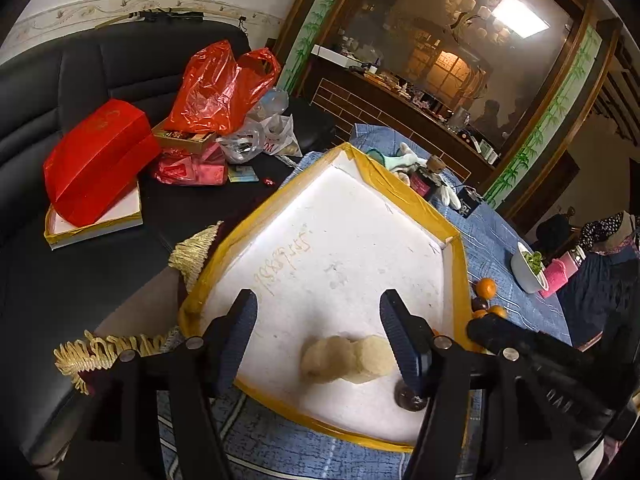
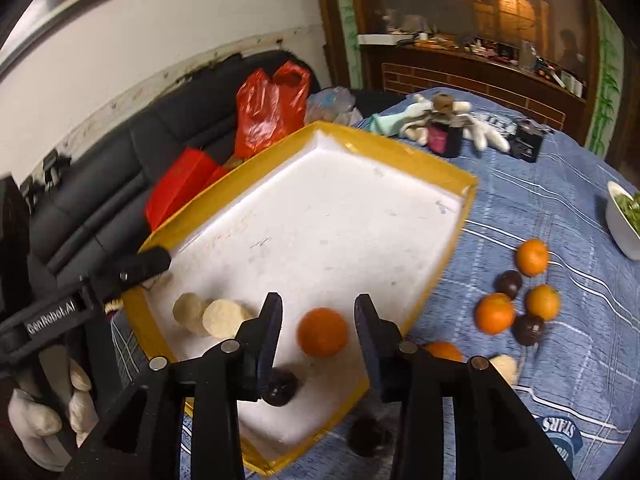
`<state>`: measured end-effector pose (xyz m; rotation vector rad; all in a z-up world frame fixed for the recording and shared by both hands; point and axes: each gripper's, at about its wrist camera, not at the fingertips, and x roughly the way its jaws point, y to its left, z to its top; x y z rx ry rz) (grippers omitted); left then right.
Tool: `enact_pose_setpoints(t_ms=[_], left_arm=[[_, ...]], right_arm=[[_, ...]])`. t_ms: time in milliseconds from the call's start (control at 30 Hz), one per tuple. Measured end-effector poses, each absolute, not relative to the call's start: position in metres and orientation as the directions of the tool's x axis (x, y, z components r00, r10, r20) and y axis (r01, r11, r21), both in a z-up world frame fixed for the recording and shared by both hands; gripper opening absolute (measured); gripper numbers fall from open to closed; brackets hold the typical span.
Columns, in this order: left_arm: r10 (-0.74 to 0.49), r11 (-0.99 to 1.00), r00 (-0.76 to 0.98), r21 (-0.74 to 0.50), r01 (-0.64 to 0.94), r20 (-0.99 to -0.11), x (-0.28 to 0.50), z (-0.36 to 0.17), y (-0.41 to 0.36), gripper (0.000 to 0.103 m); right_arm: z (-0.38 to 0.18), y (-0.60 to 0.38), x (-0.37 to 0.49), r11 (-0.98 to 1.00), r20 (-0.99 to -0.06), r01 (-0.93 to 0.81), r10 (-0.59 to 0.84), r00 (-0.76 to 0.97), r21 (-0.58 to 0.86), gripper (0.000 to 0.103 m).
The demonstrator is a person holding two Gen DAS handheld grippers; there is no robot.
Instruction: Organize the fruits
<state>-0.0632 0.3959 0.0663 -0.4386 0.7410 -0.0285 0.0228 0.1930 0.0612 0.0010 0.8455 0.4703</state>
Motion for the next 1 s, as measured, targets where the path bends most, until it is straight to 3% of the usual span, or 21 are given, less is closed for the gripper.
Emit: enact_pose_setpoints(t_ms=[200,467,1000], left_arm=[[-0.213,0.899,0.756,-0.427,-0.096,-0.619,-0.071,0.077,0.391,0.070],[-0.279,0.899,0.732,-0.436,-0.027,-0.622,-0.072,0.075,0.365,0.070],[-0.302,0.915,0.707,-0.402,0.028,-0.639,-0.070,0.074,0.337,0.070]], right_arm=[[0.076,0.136,0.011,0.921,-0.681,-0.326,0.378,0.627,0.211,0.044],[0.039,0.079,0.007,0.950,-0.745,-0.200,0.312,0.590,0.239,0.044],[0.017,0.128,0.030,0.927,-0.774,-0.358,0.307,0.554,0.112,0.044]])
